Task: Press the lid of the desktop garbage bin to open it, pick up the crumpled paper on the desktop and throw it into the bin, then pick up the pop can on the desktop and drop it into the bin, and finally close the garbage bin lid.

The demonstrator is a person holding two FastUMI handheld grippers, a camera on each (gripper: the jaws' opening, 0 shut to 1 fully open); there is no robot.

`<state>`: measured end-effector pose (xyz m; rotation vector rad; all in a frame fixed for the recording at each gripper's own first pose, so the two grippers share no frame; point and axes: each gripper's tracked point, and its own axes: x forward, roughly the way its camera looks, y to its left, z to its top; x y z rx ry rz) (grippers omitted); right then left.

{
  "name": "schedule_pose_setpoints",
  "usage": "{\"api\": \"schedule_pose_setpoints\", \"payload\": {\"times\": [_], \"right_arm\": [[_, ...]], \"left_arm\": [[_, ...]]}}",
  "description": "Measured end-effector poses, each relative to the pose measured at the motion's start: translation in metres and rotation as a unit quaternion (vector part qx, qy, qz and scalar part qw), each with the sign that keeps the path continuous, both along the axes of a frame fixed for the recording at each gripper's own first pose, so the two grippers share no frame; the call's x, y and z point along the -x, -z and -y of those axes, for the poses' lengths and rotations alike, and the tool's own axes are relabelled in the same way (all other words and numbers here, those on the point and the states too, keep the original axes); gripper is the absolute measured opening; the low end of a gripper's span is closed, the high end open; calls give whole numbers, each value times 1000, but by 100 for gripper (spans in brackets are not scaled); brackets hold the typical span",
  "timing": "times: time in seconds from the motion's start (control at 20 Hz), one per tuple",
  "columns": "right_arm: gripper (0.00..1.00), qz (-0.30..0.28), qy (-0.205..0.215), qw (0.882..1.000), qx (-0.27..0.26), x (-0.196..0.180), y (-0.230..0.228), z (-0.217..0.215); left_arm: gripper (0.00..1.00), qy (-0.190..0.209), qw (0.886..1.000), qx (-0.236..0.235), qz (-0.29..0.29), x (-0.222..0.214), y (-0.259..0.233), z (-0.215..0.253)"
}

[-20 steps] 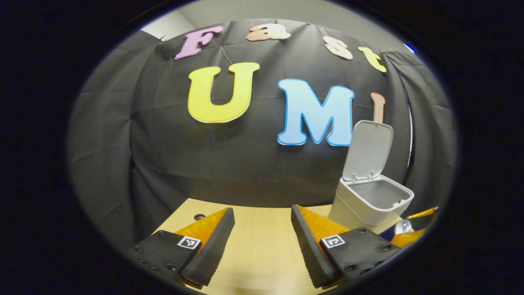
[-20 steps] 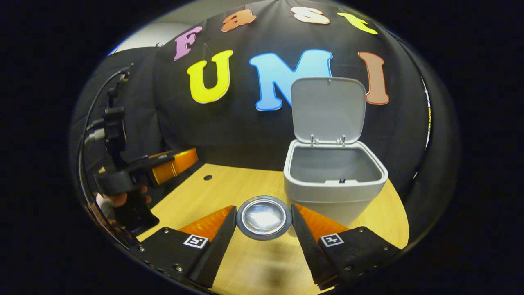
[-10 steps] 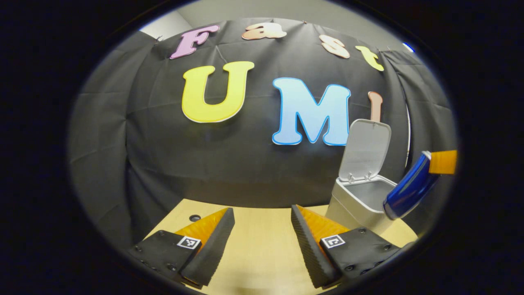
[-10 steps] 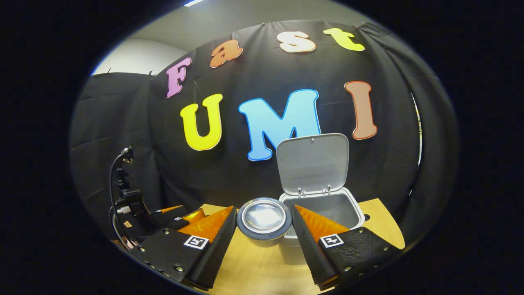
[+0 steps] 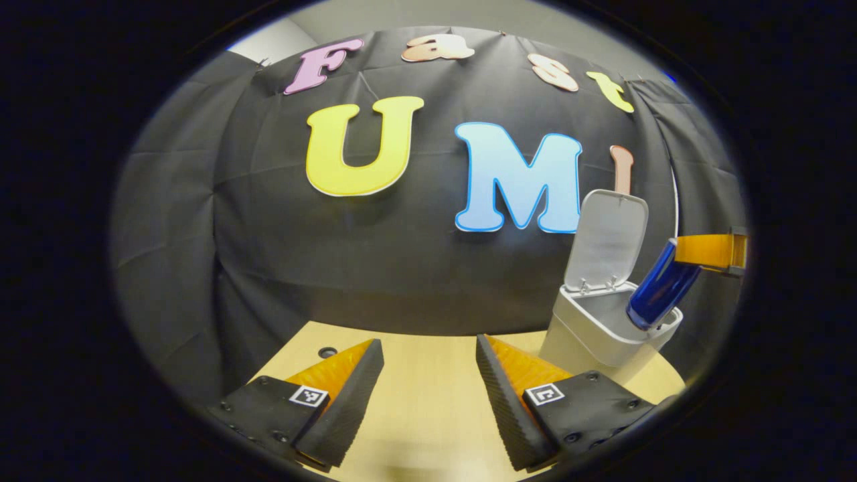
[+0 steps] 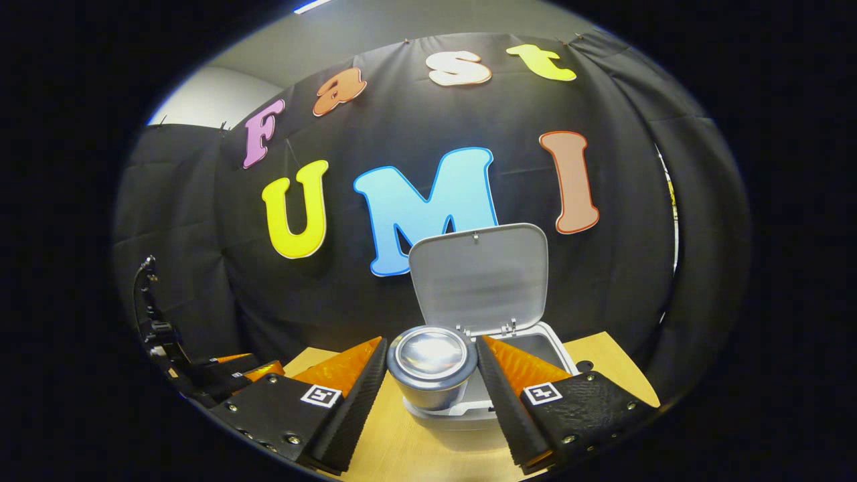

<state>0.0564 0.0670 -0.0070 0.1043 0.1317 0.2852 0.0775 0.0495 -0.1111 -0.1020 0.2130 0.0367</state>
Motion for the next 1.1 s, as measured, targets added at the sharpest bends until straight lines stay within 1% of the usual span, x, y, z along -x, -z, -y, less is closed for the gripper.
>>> {"api": "schedule_pose_setpoints", "payload": {"times": [0.3,0.7,0.9,1.0,1.1], "right_arm": [[84,-17,7,998,52,-29,32,-2],[84,-72,26,993,93,-62,87,17],[85,-111,40,989,94,-69,110,26],[84,-120,44,987,94,-70,116,28],[84,-120,46,987,97,-70,118,30]], "left_arm": [[90,-19,1000,-2,-4,6,3,-16],[90,-39,999,-1,-12,10,9,-32],[89,-50,999,-3,-16,11,13,-41],[92,-52,998,-2,-19,11,15,-43],[92,-54,998,-1,-21,11,16,-45]]}}
